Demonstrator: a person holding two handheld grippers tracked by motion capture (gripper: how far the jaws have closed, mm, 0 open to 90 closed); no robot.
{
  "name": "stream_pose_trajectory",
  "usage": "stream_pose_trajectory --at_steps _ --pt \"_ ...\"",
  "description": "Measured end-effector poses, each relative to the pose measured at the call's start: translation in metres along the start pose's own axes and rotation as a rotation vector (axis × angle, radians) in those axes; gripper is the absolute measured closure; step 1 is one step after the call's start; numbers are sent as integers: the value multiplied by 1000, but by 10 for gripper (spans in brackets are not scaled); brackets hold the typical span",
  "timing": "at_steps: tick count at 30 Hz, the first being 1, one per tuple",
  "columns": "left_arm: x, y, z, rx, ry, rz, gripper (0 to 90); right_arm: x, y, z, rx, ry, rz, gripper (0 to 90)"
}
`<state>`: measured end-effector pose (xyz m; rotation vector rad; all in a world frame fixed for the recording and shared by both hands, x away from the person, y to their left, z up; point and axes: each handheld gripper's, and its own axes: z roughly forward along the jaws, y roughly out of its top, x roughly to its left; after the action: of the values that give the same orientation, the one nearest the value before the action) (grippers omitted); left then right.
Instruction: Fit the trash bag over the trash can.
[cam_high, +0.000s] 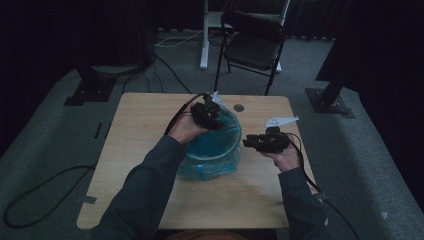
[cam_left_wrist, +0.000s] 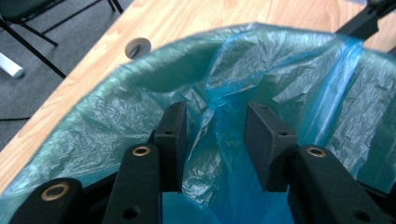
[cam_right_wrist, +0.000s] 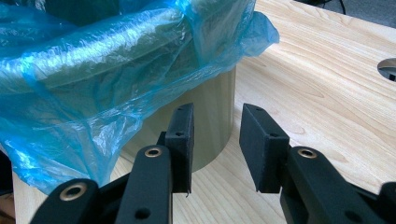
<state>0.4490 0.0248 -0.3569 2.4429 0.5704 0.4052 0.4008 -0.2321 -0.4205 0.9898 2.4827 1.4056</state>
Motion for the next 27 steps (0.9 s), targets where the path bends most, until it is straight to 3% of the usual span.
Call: stream_pose_trajectory --at_steps 17,27 --pt "-5 0 22 177 -58 57 575 0 0 -1 -4 1 -1 649" --pt "-6 0 26 210 -62 66 556 0 0 -1 -5 1 0 647"
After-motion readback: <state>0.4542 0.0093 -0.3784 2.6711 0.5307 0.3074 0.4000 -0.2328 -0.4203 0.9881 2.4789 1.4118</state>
